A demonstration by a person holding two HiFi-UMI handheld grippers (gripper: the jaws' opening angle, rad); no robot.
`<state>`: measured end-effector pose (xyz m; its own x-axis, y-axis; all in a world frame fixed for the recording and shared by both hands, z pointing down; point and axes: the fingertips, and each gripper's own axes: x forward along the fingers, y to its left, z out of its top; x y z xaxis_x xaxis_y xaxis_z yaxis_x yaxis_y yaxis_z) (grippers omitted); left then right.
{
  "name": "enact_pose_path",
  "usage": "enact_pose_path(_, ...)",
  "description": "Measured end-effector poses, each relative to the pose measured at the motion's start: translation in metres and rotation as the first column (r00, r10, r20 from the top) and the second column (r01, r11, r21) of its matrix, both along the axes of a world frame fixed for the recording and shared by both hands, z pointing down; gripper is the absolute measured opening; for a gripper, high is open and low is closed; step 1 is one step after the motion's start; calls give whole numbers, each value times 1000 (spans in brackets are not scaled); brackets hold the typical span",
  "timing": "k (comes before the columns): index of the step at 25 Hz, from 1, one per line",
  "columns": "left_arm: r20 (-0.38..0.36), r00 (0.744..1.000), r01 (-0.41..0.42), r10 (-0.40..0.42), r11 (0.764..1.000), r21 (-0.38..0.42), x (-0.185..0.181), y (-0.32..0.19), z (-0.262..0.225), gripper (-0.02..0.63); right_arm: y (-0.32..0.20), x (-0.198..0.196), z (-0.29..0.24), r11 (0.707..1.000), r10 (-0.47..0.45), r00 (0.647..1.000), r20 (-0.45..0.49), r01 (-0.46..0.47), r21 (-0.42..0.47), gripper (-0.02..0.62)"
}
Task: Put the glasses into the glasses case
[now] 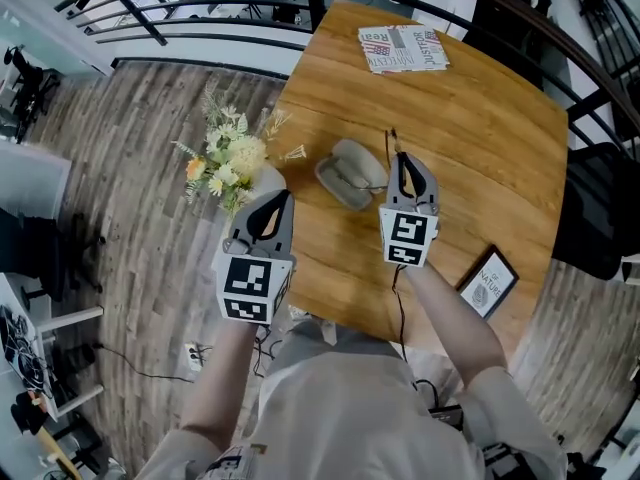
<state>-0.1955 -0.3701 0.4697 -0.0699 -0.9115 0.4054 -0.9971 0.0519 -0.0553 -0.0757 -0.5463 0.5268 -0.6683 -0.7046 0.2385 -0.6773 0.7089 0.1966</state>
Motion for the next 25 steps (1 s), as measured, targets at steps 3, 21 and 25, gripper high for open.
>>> enact_pose_path(3, -22, 999, 35, -35, 999, -17, -8, -1, 17, 17, -2, -12, 32, 1000, -19, 998, -58, 18, -17, 46)
enact_pose_path(21, -85, 996, 1, -17, 983, -182, -7, 16, 89, 17, 46, -76, 163, 951, -275, 897, -345, 201, -235, 65)
enact_pose_path(25, -126, 992, -8, -16, 982, -190, -3, 25, 93, 17, 59, -83, 172, 925, -343, 866, -364, 243, -293, 87)
